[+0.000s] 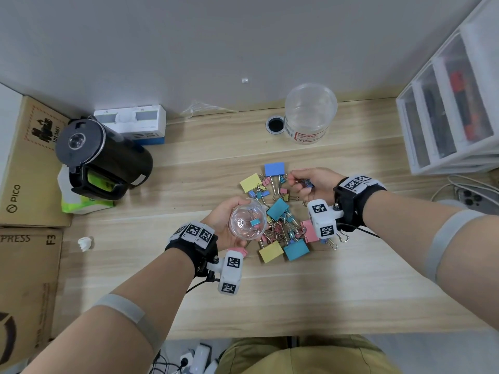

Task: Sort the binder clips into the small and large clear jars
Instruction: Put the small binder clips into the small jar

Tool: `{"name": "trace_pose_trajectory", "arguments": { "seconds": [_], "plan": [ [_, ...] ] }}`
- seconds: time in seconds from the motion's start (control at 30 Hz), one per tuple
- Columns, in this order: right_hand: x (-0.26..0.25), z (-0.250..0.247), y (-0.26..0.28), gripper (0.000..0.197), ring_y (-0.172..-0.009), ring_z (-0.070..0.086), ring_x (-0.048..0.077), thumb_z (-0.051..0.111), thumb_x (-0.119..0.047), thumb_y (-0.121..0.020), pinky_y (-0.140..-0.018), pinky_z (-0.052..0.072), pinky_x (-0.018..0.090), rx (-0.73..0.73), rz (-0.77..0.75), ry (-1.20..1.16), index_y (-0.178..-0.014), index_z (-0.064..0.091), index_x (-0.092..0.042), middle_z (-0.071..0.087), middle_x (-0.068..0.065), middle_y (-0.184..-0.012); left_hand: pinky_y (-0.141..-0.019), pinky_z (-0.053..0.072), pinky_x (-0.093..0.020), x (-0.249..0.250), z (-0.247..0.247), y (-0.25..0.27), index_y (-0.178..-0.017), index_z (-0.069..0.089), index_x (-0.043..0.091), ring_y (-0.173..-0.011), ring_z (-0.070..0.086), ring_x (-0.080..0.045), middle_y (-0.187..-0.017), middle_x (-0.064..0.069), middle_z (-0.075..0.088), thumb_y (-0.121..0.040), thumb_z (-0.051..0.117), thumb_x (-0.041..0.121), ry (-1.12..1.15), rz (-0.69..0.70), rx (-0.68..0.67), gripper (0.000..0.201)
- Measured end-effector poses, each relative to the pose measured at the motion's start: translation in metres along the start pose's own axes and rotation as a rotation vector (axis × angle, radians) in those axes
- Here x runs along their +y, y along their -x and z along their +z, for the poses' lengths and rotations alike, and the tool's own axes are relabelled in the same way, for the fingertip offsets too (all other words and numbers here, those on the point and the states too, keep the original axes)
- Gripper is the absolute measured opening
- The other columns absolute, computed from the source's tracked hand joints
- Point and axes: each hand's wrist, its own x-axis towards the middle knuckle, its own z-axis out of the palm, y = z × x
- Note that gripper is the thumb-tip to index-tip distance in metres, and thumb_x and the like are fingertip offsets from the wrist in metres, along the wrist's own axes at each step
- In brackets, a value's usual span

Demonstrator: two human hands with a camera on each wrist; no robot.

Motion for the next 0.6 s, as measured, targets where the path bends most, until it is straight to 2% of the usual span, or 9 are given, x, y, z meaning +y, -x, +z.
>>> {"name": "trace_pose_trajectory", "arguments": {
  "seconds": [0.07,0.17,0.2,0.27,0.33,0.4,0.5,0.6],
  "plan": [
    [0.001,0.001,0.000,0.014,-0.050,0.046,0.008,0.048,-0.001,-0.099,-0.035,0.031,0.014,0.048,-0.040,0.072,-0.096,0.062,0.000,0.056,0.009,-0.075,-0.042,0.047,-0.025,0.000,0.000,0.000,-0.117,0.068,0.011,-0.072,0.069,-0.030,-0.103,-0.016,0.068,-0.076,0.064,0.046,0.000,0.002,-0.003,0.054],
    [0.004,0.004,-0.002,0.021,-0.049,0.049,0.012,0.044,0.008,-0.096,-0.035,0.032,0.018,0.124,-0.140,0.228,-0.110,0.058,0.003,0.061,0.016,-0.079,-0.042,0.048,-0.025,-0.002,-0.001,-0.001,-0.117,0.069,0.013,-0.072,0.069,-0.029,-0.105,-0.017,0.068,-0.079,0.063,0.046,0.015,-0.001,0.008,0.050],
    [0.006,0.005,-0.002,0.019,-0.048,0.047,0.013,0.046,0.005,-0.095,-0.035,0.031,0.019,0.153,-0.183,0.352,-0.110,0.059,0.001,0.062,0.012,-0.076,-0.042,0.048,-0.025,-0.002,-0.001,0.000,-0.115,0.071,0.014,-0.071,0.069,-0.029,-0.104,-0.017,0.069,-0.080,0.061,0.045,0.022,-0.003,0.013,0.047],
    [0.008,0.007,-0.004,0.007,-0.053,0.049,0.013,0.057,-0.012,-0.094,-0.036,0.035,0.020,0.233,-0.279,0.704,-0.097,0.064,-0.011,0.064,0.001,-0.072,-0.042,0.047,-0.025,-0.001,0.000,0.001,-0.108,0.076,0.017,-0.071,0.068,-0.029,-0.102,-0.016,0.070,-0.084,0.057,0.044,0.033,-0.006,0.011,0.041],
    [0.010,0.007,-0.005,0.006,-0.062,0.057,0.015,0.066,-0.024,-0.089,-0.049,0.047,0.023,0.274,-0.376,0.970,-0.084,0.064,-0.020,0.066,-0.002,-0.074,-0.043,0.047,-0.026,-0.001,0.000,0.002,-0.101,0.080,0.018,-0.070,0.068,-0.028,-0.100,-0.015,0.071,-0.085,0.055,0.044,0.033,-0.007,0.009,0.040],
    [0.012,0.008,-0.004,0.012,-0.067,0.059,0.018,0.072,-0.027,-0.082,-0.058,0.049,0.028,0.250,-0.402,1.212,-0.089,0.063,-0.021,0.065,-0.003,-0.075,-0.043,0.047,-0.026,0.000,-0.001,0.002,-0.101,0.080,0.015,-0.069,0.068,-0.028,-0.100,-0.015,0.071,-0.084,0.056,0.044,0.036,-0.013,0.009,0.041],
    [0.016,0.006,-0.006,0.035,-0.083,0.058,0.017,0.073,-0.025,-0.077,-0.067,0.045,0.026,0.220,-0.424,1.629,-0.108,0.057,-0.022,0.061,-0.005,-0.096,-0.042,0.047,-0.025,0.000,-0.004,0.002,-0.103,0.078,0.013,-0.071,0.069,-0.029,-0.103,-0.016,0.071,-0.083,0.059,0.045,0.039,-0.023,0.003,0.042],
    [0.019,0.005,-0.011,0.037,-0.084,0.061,0.017,0.073,-0.027,-0.077,-0.072,0.053,0.031,0.215,-0.440,1.720,-0.110,0.055,-0.025,0.063,-0.005,-0.098,-0.041,0.047,-0.025,0.001,-0.005,0.003,-0.104,0.076,0.012,-0.070,0.069,-0.029,-0.102,-0.018,0.072,-0.084,0.057,0.044,0.051,-0.017,-0.002,0.041]
  ]
}}
